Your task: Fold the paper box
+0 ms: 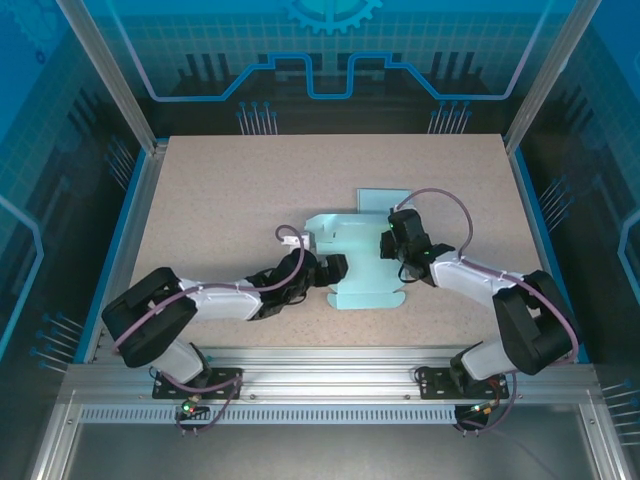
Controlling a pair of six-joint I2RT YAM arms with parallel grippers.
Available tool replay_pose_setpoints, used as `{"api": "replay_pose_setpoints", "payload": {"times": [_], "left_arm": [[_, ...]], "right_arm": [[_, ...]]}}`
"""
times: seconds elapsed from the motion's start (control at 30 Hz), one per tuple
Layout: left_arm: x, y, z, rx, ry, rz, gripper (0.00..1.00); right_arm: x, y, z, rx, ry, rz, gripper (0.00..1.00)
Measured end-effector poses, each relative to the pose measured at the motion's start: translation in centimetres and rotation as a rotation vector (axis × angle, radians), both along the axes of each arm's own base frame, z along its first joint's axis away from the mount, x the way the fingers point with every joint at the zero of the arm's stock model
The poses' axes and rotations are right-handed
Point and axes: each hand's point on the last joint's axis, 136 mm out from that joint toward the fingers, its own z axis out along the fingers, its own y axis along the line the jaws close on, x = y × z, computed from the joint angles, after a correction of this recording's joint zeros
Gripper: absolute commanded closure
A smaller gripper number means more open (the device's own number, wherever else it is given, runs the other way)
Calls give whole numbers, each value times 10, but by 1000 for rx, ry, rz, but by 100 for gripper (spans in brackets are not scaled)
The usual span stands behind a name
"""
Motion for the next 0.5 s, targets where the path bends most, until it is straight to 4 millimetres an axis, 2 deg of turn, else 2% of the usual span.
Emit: {"api": "replay_pose_setpoints", "payload": {"times": [0.17, 0.5], "left_arm": [[13, -7, 7, -54, -27, -5, 4], [19, -15, 20, -66, -79, -46, 15]], "right_arm": [[0, 1, 3, 6, -8, 2, 99], [0, 1, 3, 9, -7, 5, 99]]}}
